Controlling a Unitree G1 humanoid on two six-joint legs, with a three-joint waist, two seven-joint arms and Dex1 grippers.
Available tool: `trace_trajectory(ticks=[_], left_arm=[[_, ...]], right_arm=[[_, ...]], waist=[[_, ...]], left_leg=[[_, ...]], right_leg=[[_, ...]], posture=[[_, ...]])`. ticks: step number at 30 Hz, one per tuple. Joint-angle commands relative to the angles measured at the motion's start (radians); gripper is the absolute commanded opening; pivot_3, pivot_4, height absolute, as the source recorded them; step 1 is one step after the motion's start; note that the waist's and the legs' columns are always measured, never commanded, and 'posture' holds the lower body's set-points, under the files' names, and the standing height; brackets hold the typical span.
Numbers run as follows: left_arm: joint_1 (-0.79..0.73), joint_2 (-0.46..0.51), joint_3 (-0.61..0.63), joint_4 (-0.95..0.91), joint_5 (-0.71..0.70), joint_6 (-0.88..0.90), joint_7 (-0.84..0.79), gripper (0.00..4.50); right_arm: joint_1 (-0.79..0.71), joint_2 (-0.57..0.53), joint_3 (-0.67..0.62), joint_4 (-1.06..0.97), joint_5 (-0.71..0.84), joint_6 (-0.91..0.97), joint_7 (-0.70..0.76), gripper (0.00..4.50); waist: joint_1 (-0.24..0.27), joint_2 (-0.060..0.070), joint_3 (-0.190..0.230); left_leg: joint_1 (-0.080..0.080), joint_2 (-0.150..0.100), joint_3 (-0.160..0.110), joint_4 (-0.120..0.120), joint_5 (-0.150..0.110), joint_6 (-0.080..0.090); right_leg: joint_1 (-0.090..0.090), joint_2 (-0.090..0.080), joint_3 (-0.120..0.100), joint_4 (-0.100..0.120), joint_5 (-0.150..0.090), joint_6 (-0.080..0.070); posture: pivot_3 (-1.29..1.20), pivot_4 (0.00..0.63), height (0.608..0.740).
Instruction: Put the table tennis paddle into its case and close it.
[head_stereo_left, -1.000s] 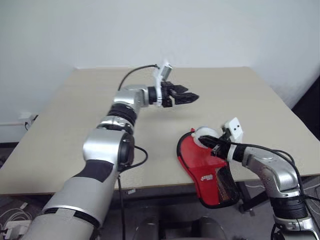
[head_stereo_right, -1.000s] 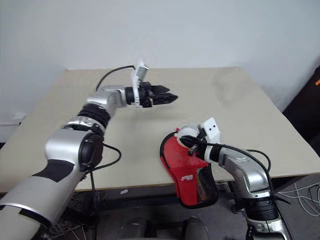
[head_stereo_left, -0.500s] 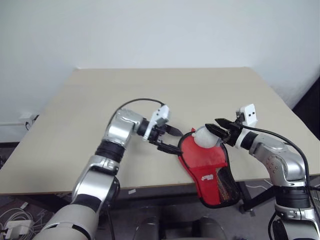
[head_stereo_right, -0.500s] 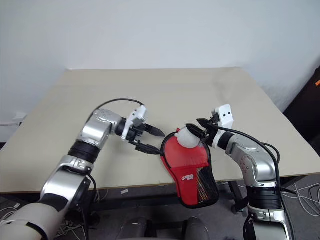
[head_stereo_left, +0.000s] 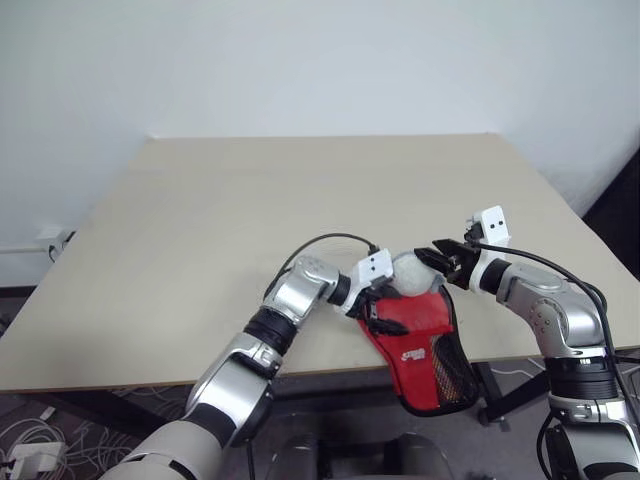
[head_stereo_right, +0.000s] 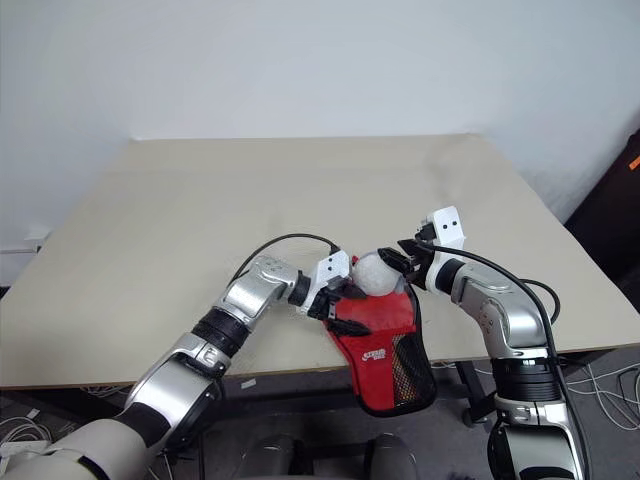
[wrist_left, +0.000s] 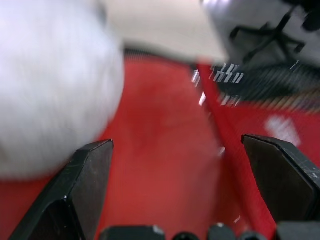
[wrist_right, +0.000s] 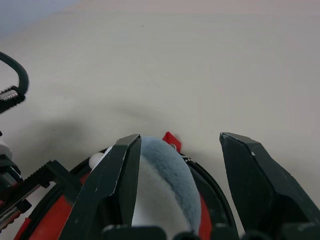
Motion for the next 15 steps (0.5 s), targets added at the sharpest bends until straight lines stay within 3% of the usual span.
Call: trace_trajectory(ticks=[1, 9, 15], left_arm=[[-0.005, -0.02, -0.055, 0.054, 0.07, -0.032, 0.084, 4.5], [0.005, -0.054, -0.073, 0.127, 0.088, 0.052, 0.146, 4.5], [0.006, -0.053, -0.086, 0.125, 0.098, 0.052, 0.157, 4.5]], right_arm=[[-0.035, -0.007, -0.02, -0.025, 0.027, 0.021, 0.011, 2.7], [-0.055, -0.052, 0.006, -0.004, 0.069, 0.144, 0.087, 2.7], [-0.098, -0.023, 0.014, 0.074, 0.062, 0.176, 0.074, 2.7]], waist=[[0.002, 0.0, 0.0], [0.002, 0.001, -0.002], [0.001, 0.001, -0.003]], left_leg=[[0.0, 0.0, 0.0, 0.0, 0.0, 0.0], [0.001, 0.004, -0.003, 0.001, -0.004, 0.006], [0.003, 0.005, -0.005, 0.002, -0.005, 0.005]], right_leg=[[0.0, 0.0, 0.0, 0.0, 0.0, 0.0], [0.003, -0.002, -0.002, -0.001, 0.0, 0.0], [0.006, -0.002, -0.004, -0.002, -0.001, -0.001]], posture=[[0.0, 0.0, 0.724], [0.0, 0.0, 0.724], [0.0, 0.0, 0.724]])
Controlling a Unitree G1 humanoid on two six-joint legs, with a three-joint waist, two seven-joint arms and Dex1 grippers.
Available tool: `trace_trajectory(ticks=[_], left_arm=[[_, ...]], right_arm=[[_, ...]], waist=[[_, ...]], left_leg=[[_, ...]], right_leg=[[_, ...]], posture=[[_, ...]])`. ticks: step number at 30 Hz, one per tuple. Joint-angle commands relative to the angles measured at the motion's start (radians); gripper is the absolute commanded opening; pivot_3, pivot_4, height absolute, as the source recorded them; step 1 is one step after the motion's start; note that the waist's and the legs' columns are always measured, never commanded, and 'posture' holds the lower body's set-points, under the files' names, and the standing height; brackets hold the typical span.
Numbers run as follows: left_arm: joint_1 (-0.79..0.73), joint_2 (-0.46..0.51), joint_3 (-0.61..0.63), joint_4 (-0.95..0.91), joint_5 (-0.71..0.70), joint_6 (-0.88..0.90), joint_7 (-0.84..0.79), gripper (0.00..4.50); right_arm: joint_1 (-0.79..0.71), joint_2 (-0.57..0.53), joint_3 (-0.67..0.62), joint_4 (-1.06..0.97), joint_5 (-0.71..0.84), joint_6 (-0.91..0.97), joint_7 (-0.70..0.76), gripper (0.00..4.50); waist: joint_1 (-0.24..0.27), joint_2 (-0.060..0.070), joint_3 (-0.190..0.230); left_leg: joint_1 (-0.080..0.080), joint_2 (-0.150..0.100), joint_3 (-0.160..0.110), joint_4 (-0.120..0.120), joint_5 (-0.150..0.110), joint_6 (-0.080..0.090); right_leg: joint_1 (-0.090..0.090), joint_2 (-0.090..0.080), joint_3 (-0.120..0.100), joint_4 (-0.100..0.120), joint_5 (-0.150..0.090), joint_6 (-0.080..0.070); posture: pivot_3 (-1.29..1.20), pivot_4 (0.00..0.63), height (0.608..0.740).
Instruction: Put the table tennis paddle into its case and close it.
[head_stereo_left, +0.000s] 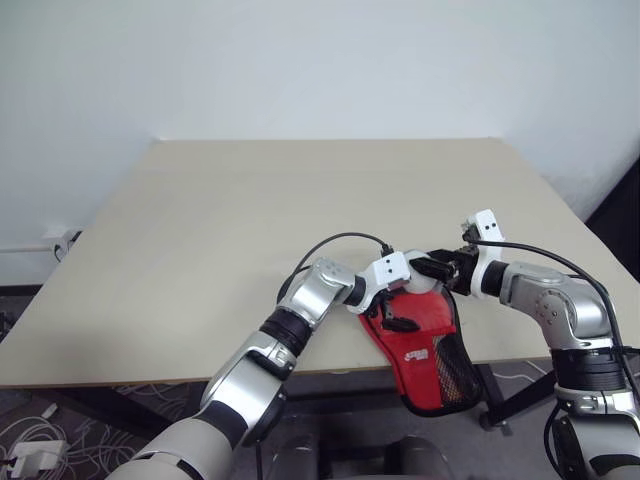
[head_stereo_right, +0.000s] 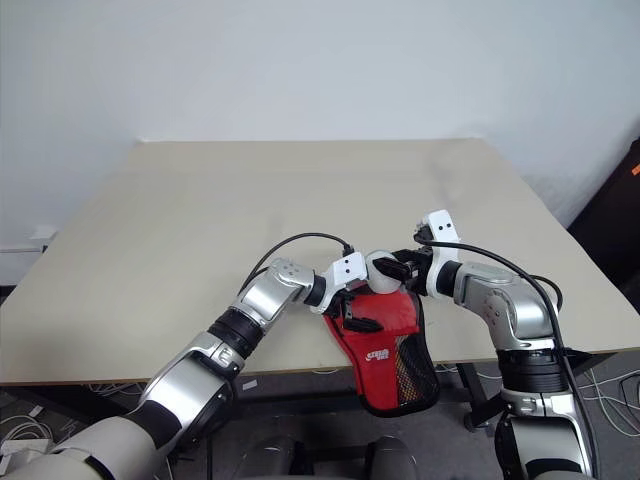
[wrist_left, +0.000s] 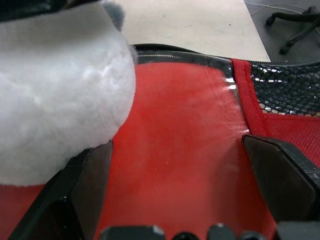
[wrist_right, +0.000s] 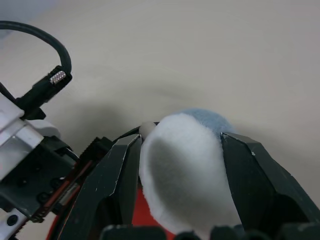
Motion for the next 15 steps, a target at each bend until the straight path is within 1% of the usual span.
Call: trace_trajectory(ticks=[1, 5, 15], left_arm=[[0.032, 0.009, -0.054, 0.068, 0.055, 0.042, 0.017, 4.5], [0.033, 0.011, -0.052, 0.053, 0.049, 0.042, 0.014, 4.5], [0.029, 0.019, -0.04, 0.05, 0.042, 0.051, 0.019, 4.5]], right_arm=[[-0.042, 0.015, 0.009, 0.034, -0.001, 0.016, -0.006, 2.7], [-0.061, 0.029, 0.038, 0.103, -0.017, 0.027, -0.003, 2.7], [-0.055, 0.003, 0.105, 0.104, -0.051, 0.038, 0.037, 2.7]], waist=[[0.0, 0.0, 0.0], [0.0, 0.0, -0.001], [-0.002, 0.001, -0.004]], left_leg=[[0.0, 0.0, 0.0, 0.0, 0.0, 0.0], [0.001, 0.0, 0.0, 0.0, 0.0, 0.0], [0.002, 0.001, 0.0, 0.0, -0.002, -0.002]], right_leg=[[0.0, 0.0, 0.0, 0.0, 0.0, 0.0], [0.001, 0.0, 0.0, 0.0, 0.0, 0.0], [0.002, 0.0, 0.0, 0.0, 0.0, 0.0]], posture=[[0.0, 0.0, 0.724], [0.0, 0.0, 0.724], [0.0, 0.0, 0.724]])
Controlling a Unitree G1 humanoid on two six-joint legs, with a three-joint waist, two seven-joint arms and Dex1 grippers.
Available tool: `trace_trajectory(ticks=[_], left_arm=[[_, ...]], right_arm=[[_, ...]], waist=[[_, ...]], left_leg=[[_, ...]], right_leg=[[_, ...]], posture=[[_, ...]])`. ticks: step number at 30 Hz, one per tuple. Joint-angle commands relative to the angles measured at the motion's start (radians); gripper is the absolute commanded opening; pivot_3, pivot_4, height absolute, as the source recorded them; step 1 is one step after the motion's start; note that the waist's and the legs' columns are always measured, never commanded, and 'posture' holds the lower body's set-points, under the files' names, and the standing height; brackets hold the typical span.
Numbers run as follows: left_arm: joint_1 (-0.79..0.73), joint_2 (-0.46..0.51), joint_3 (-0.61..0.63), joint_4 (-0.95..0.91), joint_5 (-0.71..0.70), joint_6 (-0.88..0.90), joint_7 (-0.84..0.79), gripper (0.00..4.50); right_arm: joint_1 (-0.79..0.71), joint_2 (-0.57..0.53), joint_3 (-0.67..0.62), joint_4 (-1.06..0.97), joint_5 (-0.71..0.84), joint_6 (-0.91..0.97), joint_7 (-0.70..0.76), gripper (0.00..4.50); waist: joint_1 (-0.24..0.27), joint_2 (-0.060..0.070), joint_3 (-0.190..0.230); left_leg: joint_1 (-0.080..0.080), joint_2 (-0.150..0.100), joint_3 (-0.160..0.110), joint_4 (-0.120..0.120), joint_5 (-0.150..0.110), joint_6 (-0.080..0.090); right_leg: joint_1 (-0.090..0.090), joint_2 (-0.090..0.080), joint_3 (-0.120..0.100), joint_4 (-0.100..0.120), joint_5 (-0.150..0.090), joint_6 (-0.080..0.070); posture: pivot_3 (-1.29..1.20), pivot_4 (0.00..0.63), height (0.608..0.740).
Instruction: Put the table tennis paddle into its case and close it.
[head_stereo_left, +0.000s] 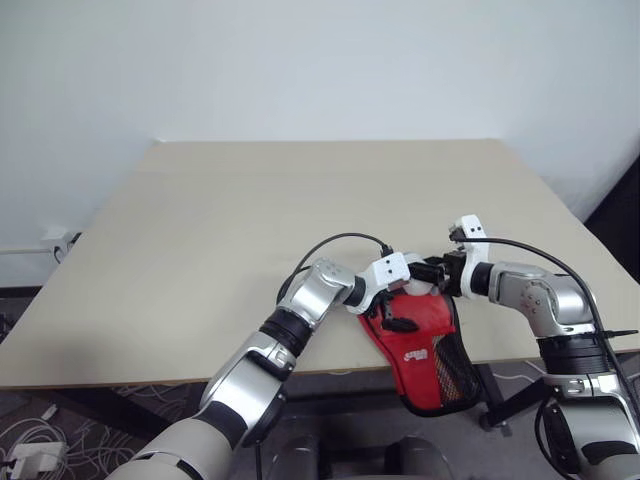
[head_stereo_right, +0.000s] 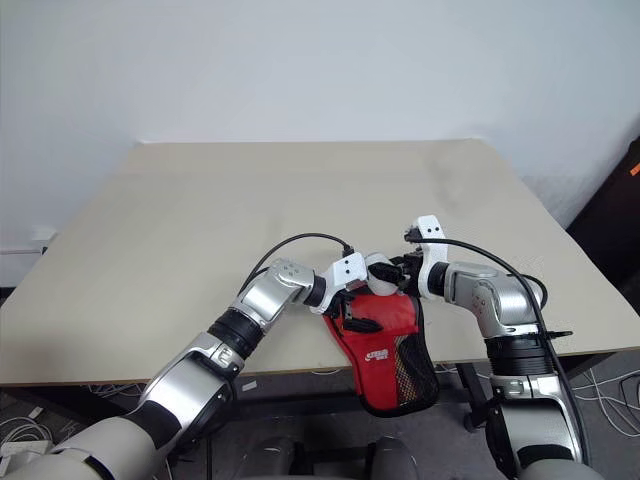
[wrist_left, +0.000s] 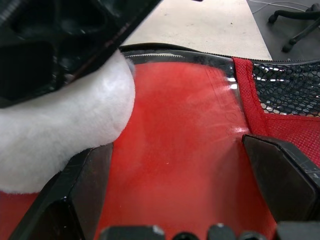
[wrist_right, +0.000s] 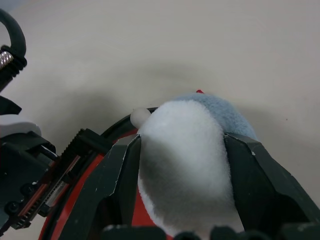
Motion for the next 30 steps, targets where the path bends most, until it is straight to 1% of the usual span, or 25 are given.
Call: trace_trajectory(ticks=[1, 3, 6, 10, 13, 18, 21, 26, 30], left_arm=[[0.026, 0.017, -0.033, 0.055, 0.04, 0.046, 0.017, 4.5], [0.024, 0.017, -0.029, 0.056, 0.038, 0.048, 0.018, 4.5], [0.024, 0.018, -0.029, 0.055, 0.038, 0.052, 0.02, 4.5], [0.029, 0.021, -0.031, 0.048, 0.039, 0.06, 0.02, 4.5], [0.039, 0.024, -0.039, 0.03, 0.039, 0.073, 0.015, 4.5], [0.046, 0.03, -0.059, 0.031, 0.054, 0.077, 0.031, 4.5], [0.048, 0.026, -0.055, 0.03, 0.043, 0.094, 0.034, 4.5], [0.029, 0.002, -0.039, 0.072, 0.035, 0.151, 0.067, 4.5], [0.022, -0.006, -0.046, 0.081, 0.037, 0.156, 0.069, 4.5]], right_arm=[[-0.002, -0.013, 0.059, -0.001, -0.019, 0.015, 0.03, 2.7], [-0.005, -0.012, 0.077, 0.012, -0.042, 0.015, 0.023, 2.7], [-0.005, -0.01, 0.104, 0.019, -0.074, -0.004, 0.02, 2.16], [-0.002, -0.004, 0.114, 0.006, -0.099, -0.029, 0.02, 0.86], [-0.008, 0.003, 0.098, 0.018, -0.116, -0.053, 0.003, 0.05], [-0.015, 0.015, 0.033, 0.027, -0.106, -0.096, -0.022, 0.02], [-0.027, -0.006, -0.001, 0.036, -0.113, -0.096, -0.036, 0.02], [-0.037, -0.069, -0.034, 0.022, -0.116, -0.075, -0.035, 0.02], [-0.027, -0.15, -0.052, 0.024, -0.113, -0.068, -0.004, 0.02]], waist=[[0.0, 0.0, -0.001], [-0.001, -0.001, -0.003], [-0.001, -0.001, -0.005], [-0.001, -0.002, -0.009], [-0.001, -0.002, -0.011], [-0.001, -0.002, -0.011], [-0.001, -0.002, -0.011], [0.002, -0.002, -0.011], [0.005, -0.001, -0.012]], left_leg=[[0.0, 0.0, 0.0, 0.0, 0.0, 0.0], [0.0, 0.0, 0.0, 0.0, 0.0, 0.0], [0.0, 0.001, 0.0, 0.0, 0.0, 0.0], [0.001, 0.001, 0.0, 0.0, -0.001, 0.0], [0.001, 0.002, 0.0, 0.0, -0.001, -0.001], [0.003, 0.002, 0.001, 0.0, -0.002, -0.002], [0.003, 0.002, 0.001, 0.0, -0.002, -0.001], [0.002, 0.002, 0.001, 0.0, -0.003, 0.0], [0.002, 0.001, 0.0, 0.0, -0.003, 0.0]], right_leg=[[0.0, 0.0, 0.0, 0.0, 0.0, 0.0], [0.0, 0.0, 0.0, 0.0, 0.0, 0.0], [0.0, 0.0, 0.0, 0.0, -0.001, 0.0], [0.0, 0.001, 0.0, 0.0, -0.002, 0.001], [0.0, 0.001, -0.001, 0.0, -0.002, 0.002], [0.0, 0.001, -0.001, 0.0, -0.002, 0.001], [0.0, 0.001, 0.0, -0.001, -0.002, 0.001], [0.0, 0.0, -0.001, -0.001, -0.002, 0.002], [0.0, -0.001, -0.001, -0.002, -0.003, 0.002]], posture=[[0.0, 0.0, 0.724], [0.0, 0.0, 0.724], [0.0, 0.0, 0.724], [0.0, 0.0, 0.724], [0.0, 0.0, 0.724], [0.0, 0.0, 0.724], [0.0, 0.0, 0.724], [0.0, 0.0, 0.724], [0.0, 0.0, 0.724]])
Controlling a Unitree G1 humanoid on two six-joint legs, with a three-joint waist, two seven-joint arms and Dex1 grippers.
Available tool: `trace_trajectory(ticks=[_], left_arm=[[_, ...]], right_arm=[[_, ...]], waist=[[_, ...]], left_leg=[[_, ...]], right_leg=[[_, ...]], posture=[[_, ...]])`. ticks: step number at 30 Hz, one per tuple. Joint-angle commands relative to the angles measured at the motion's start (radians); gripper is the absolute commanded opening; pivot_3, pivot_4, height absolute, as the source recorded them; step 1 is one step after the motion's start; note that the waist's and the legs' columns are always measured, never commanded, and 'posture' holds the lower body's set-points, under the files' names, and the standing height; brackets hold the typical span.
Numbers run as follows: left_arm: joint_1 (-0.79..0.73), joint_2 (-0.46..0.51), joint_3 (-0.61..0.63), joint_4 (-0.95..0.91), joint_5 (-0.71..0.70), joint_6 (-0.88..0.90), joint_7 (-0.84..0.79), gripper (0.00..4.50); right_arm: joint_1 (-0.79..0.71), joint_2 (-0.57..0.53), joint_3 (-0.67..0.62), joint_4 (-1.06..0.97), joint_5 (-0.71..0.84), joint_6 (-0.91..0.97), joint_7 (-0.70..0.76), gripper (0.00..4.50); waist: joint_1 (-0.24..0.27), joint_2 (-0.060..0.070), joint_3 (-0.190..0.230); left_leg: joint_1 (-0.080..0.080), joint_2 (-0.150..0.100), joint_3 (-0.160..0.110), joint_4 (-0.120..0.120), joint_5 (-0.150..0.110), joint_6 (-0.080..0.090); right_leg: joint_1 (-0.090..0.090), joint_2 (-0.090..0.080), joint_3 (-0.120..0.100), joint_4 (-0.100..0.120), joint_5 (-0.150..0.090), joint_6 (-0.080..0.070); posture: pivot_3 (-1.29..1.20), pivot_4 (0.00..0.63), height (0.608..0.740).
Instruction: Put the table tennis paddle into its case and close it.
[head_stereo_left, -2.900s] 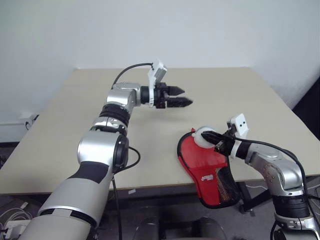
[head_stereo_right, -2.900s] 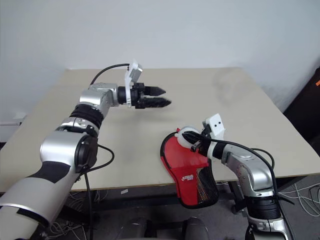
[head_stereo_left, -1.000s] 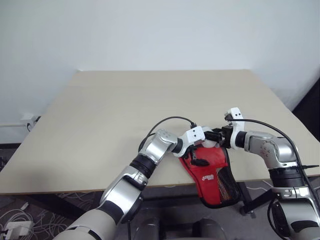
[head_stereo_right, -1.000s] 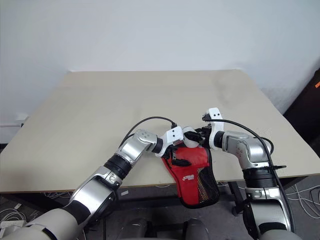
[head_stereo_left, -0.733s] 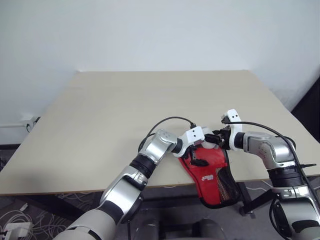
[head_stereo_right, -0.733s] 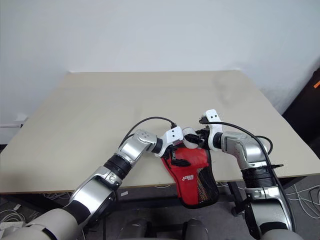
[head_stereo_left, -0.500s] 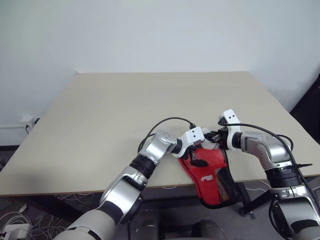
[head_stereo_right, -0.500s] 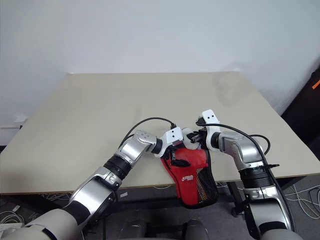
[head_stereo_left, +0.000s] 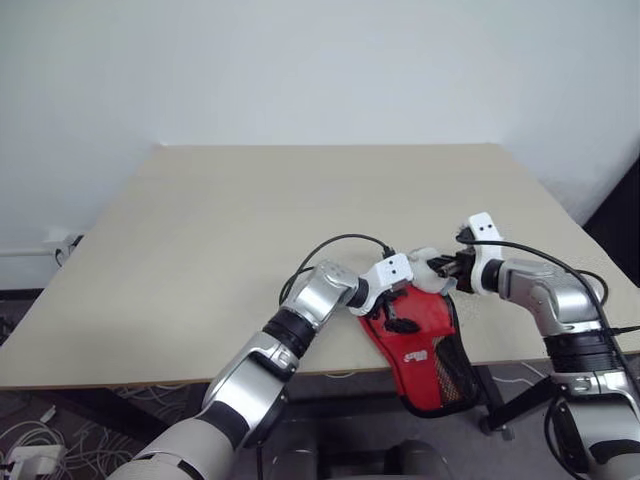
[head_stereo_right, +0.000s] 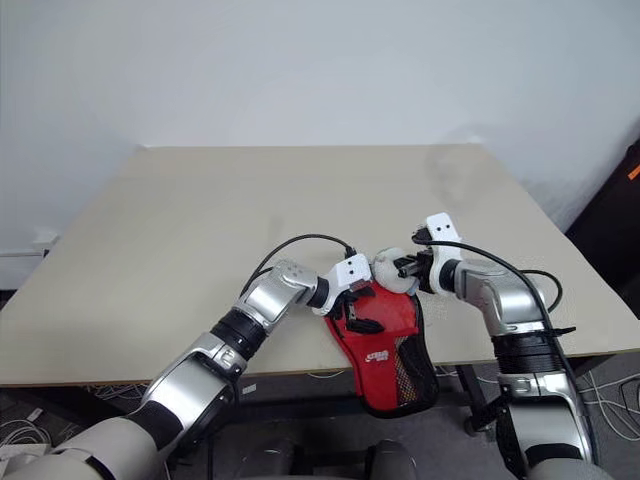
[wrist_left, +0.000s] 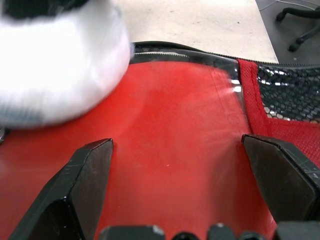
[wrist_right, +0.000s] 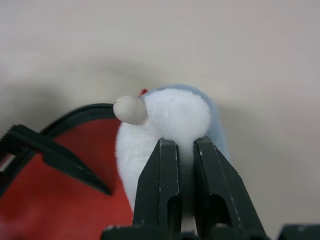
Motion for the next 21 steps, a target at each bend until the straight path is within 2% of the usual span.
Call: trace_trajectory(ticks=[1, 14, 21], left_arm=[[0.025, 0.012, -0.032, 0.102, 0.044, 0.065, 0.026, 4.5], [0.018, 0.004, -0.03, 0.119, 0.036, 0.061, 0.011, 4.5], [0.019, 0.002, -0.03, 0.129, 0.041, 0.059, 0.024, 4.5]], right_arm=[[-0.014, -0.09, -0.049, -0.011, -0.01, 0.001, 0.026, 0.02], [0.124, -0.267, -0.025, 0.018, -0.095, -0.091, 0.019, 0.02], [0.294, -0.417, -0.115, -0.119, -0.031, -0.121, 0.167, 0.02]], waist=[[0.004, 0.0, 0.0], [0.021, 0.0, 0.0], [0.027, 0.0, 0.0]], left_leg=[[0.0, 0.0, 0.0, 0.0, 0.0, 0.0], [0.0, -0.001, 0.0, 0.0, -0.001, 0.001], [-0.001, -0.001, -0.003, 0.0, -0.001, 0.002]], right_leg=[[0.0, 0.0, 0.0, 0.0, 0.0, 0.0], [0.0, -0.001, 0.0, -0.001, 0.0, 0.0], [0.001, -0.001, -0.002, -0.003, -0.001, 0.001]], posture=[[0.0, 0.0, 0.724], [0.0, 0.0, 0.724], [0.0, 0.0, 0.724]])
